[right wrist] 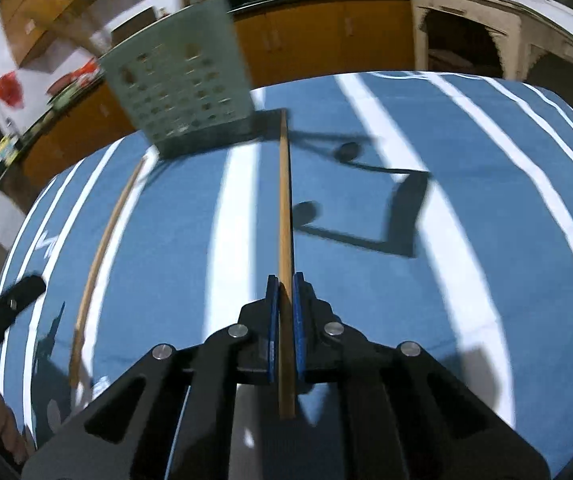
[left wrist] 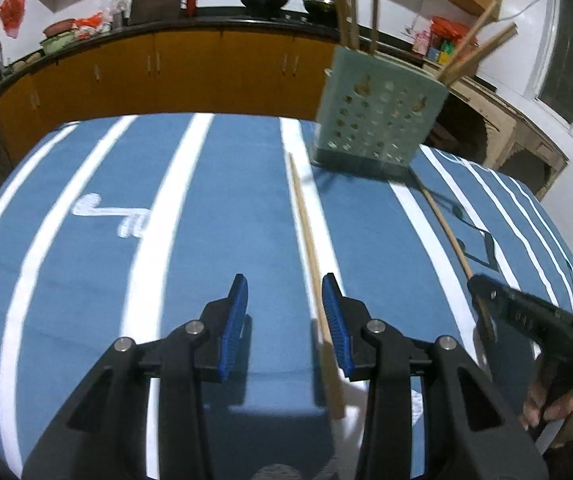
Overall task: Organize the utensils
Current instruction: 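Grasp a chopstick with the right gripper while the left gripper grasps another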
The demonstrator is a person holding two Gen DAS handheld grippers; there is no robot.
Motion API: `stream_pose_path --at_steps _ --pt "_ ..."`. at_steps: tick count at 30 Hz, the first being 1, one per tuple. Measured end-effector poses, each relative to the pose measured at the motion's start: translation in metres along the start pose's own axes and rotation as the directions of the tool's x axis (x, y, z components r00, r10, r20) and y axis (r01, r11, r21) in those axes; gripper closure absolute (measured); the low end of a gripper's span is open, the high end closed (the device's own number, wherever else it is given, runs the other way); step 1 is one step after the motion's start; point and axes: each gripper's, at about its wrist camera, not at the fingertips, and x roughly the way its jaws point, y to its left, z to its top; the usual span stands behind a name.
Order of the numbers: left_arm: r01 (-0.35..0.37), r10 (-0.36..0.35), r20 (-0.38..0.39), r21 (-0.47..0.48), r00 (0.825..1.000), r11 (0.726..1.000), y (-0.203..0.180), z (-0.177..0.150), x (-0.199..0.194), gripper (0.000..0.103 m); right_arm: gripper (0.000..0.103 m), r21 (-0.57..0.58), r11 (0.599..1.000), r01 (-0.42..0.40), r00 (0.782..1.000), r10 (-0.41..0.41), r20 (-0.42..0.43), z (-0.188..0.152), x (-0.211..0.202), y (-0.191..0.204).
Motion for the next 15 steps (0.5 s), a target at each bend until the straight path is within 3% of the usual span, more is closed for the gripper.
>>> stream_pose_path --at_steps 4,9,15 --pt "0.012 -0.011 -0.038 0.039 0.999 0.999 -0.014 -0.004 0.012 0.064 0.095 0.081 0.995 0.053 0.998 -0.055 0.017 0.007 -0.004 -0.030" --pt "-0.014 0.022 -0.087 0.090 0.996 0.996 -0.029 -0.010 0.031 0.066 0.095 0.073 0.996 0.053 0.998 -0.054 0.020 0.006 -0.006 -0.038" --pt "-0.086 0.094 -0.085 0.100 0.992 0.991 -0.030 -0.011 0.041 0.095 0.095 0.037 0.999 0.034 0.999 -0.035 0.019 0.007 -0.002 -0.029"
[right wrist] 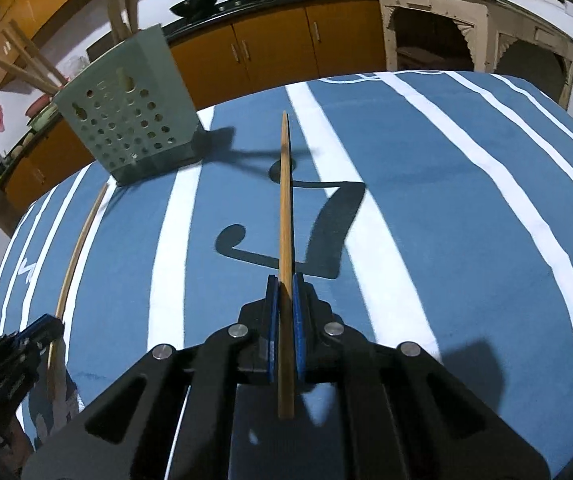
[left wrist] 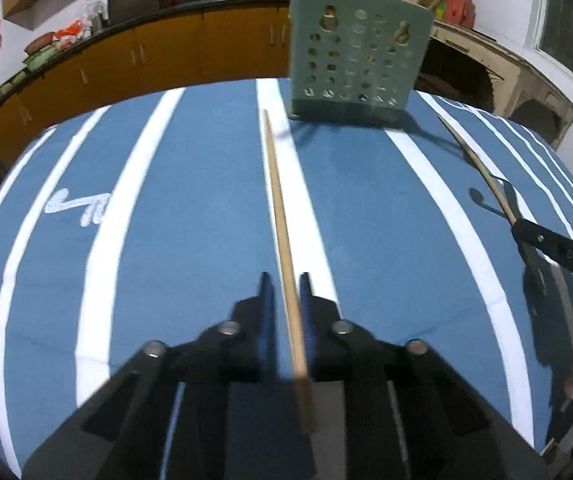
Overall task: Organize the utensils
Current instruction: 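Grasp a chopstick with the right gripper while the left gripper grasps another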
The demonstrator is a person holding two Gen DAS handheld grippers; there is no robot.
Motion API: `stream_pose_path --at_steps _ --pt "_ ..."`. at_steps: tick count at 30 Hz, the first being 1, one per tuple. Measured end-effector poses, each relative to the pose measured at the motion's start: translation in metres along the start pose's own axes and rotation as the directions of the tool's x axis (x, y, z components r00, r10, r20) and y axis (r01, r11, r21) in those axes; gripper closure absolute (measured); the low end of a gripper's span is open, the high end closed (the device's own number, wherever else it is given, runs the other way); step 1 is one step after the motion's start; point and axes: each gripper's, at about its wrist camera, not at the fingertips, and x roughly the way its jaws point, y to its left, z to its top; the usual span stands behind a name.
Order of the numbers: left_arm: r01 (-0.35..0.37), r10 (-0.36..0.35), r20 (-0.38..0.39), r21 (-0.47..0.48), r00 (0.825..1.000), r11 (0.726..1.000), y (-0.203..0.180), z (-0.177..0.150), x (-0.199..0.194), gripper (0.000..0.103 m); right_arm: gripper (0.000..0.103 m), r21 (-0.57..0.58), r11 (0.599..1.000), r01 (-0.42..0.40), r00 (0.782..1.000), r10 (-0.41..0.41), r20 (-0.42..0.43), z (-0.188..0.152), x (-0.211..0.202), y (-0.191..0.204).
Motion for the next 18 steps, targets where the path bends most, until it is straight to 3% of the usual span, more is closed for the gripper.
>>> stream_pose_path --at_steps 7,11,18 --pt "-0.008 0.008 0.005 -0.122 1.000 0.992 0.042 0.013 0.005 0.095 0.095 -0.054 0.998 -0.019 1.000 0.019 -0.001 -0.001 0.001 0.010" --pt "0.038 -0.038 0.002 -0.050 0.999 0.998 0.048 0.017 0.008 0.094 0.095 -0.076 0.997 -0.008 1.000 0.008 0.000 0.000 0.002 0.013" --pt "0.012 -0.013 0.022 0.050 1.000 0.999 0.037 0.012 0.007 0.090 0.094 -0.104 0.994 0.010 1.000 -0.009 0.005 0.000 0.002 0.017"
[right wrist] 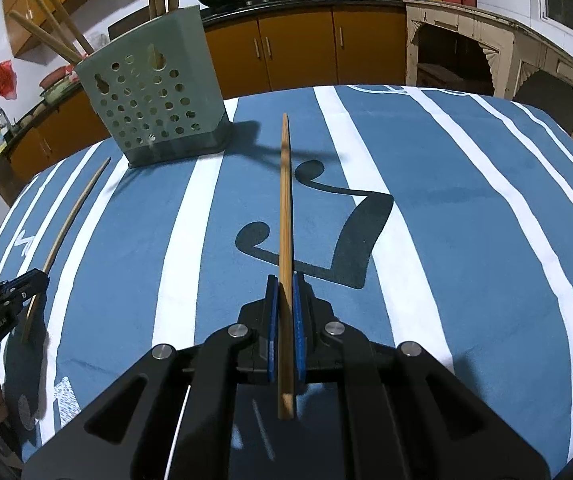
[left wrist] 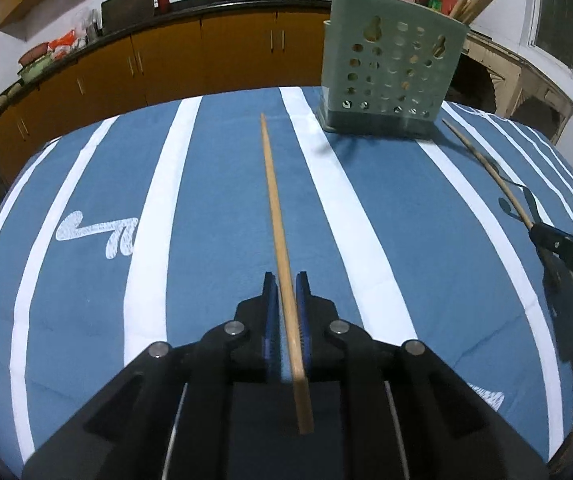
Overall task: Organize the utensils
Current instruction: 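Grasp a chopstick with the right gripper while the left gripper grasps another, then lift both held chopsticks off the cloth toward the green holder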
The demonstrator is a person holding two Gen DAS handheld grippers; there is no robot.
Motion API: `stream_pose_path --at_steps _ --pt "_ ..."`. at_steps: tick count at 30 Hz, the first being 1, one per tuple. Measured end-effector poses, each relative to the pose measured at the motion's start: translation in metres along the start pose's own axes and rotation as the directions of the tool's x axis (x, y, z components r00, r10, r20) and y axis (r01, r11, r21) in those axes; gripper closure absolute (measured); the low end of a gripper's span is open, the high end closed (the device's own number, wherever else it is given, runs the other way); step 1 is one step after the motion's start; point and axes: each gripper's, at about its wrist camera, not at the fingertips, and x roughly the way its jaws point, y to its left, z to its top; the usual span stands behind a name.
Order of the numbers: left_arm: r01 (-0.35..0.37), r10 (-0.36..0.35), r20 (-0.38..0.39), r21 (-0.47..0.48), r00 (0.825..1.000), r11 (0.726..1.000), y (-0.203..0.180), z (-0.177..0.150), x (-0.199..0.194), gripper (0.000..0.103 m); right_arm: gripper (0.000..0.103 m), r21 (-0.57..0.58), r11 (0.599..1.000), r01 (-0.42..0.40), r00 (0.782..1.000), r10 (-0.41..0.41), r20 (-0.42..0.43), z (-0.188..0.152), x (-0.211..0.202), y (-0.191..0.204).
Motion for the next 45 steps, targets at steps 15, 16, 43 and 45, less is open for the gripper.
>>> stream_pose_path --at_steps 15,16,43,45 --pt "-0.010 0.010 -0.001 -0.003 1.000 1.000 0.000 0.000 0.000 0.090 0.094 -0.002 1.000 0.003 1.000 -0.003 -0.001 -0.001 -0.001 -0.001" --pt "-0.009 0.009 -0.001 -0.003 1.000 1.000 0.000 0.000 0.000 0.090 0.094 -0.003 1.000 0.005 1.000 -0.005 -0.001 -0.001 -0.001 -0.001" --pt "-0.008 0.009 0.016 -0.033 1.000 0.999 0.000 -0.005 -0.034 0.095 0.095 -0.003 1.000 -0.014 0.995 0.014 0.102 0.002 -0.038 -0.002" --pt "-0.010 0.011 0.031 -0.033 0.999 0.999 0.002 -0.002 -0.040 0.095 0.095 -0.007 1.000 -0.011 0.993 0.011 0.117 0.005 -0.043 -0.002"
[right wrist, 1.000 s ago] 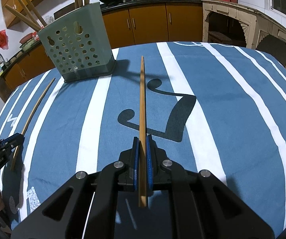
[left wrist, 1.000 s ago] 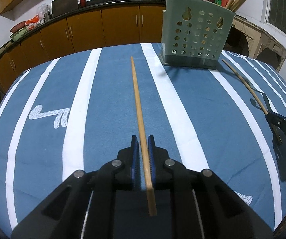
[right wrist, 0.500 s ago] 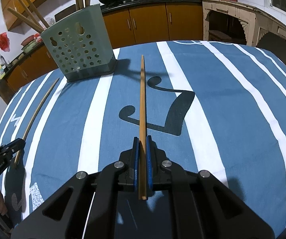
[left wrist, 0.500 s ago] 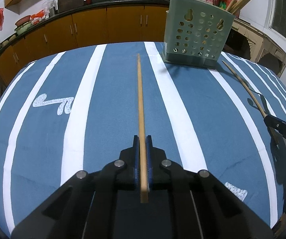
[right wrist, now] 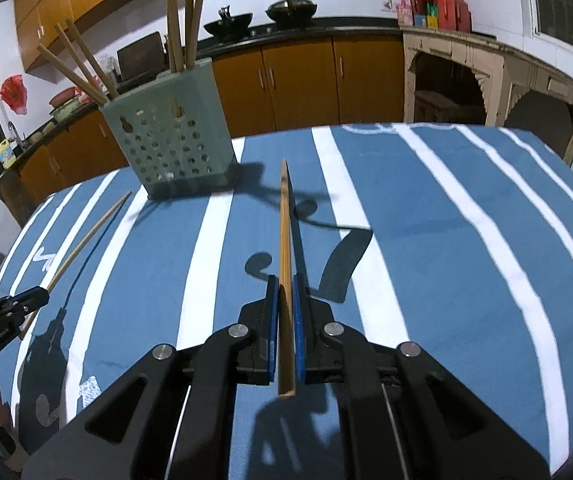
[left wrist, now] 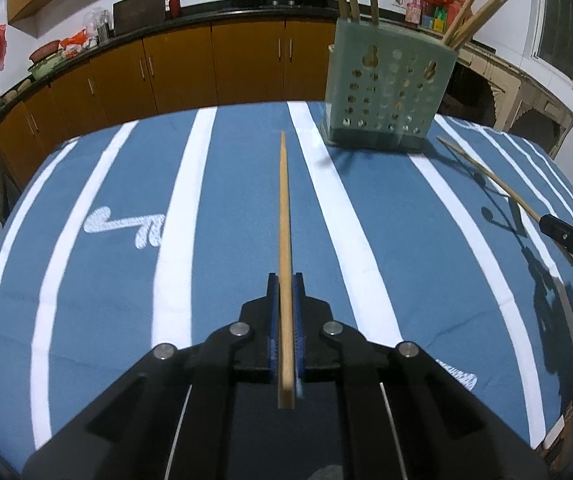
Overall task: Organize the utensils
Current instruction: 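Lift both held chopsticks off the cloth toward the green holder, then raise both held chopsticks upright and carry them over the green holder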
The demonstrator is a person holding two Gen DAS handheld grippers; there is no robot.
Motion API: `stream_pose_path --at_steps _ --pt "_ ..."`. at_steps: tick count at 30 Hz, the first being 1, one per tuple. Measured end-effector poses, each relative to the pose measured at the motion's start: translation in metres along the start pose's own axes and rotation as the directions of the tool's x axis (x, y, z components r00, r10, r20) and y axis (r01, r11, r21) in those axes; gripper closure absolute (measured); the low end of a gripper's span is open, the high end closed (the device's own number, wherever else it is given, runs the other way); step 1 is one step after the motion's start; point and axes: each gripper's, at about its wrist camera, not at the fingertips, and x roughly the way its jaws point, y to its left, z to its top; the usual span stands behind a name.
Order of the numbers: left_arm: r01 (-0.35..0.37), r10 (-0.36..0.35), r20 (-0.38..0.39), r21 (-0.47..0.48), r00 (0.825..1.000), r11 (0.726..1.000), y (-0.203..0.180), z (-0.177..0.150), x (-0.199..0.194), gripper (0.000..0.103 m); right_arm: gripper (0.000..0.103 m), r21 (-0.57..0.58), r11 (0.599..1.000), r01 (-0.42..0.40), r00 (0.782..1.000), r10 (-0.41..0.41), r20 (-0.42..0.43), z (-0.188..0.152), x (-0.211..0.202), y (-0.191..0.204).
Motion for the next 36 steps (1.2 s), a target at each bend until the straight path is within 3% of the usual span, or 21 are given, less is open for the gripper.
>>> stream_pose_path --at_steps 7,14,29,36 --pt "-0.005 0.005 0.077 0.003 0.997 1.000 0.004 0.014 -0.025 0.095 0.095 -0.009 1.000 0.005 0.998 -0.004 0.060 0.013 -0.015 0.000" --pt "0.007 -0.003 0.182 -0.021 0.983 1.000 0.009 0.031 -0.054 0.095 0.095 -0.004 1.000 -0.007 0.992 0.007 0.127 0.025 -0.030 0.000" --pt "0.066 -0.031 0.399 -0.075 0.917 0.995 0.022 0.065 -0.116 0.095 0.095 0.009 0.996 -0.086 0.950 0.079 0.303 0.061 -0.074 0.000" --pt "0.078 -0.040 0.419 -0.073 0.907 0.994 0.022 0.070 -0.125 0.095 0.095 -0.004 0.994 -0.106 0.939 0.101 0.328 0.067 -0.082 0.007"
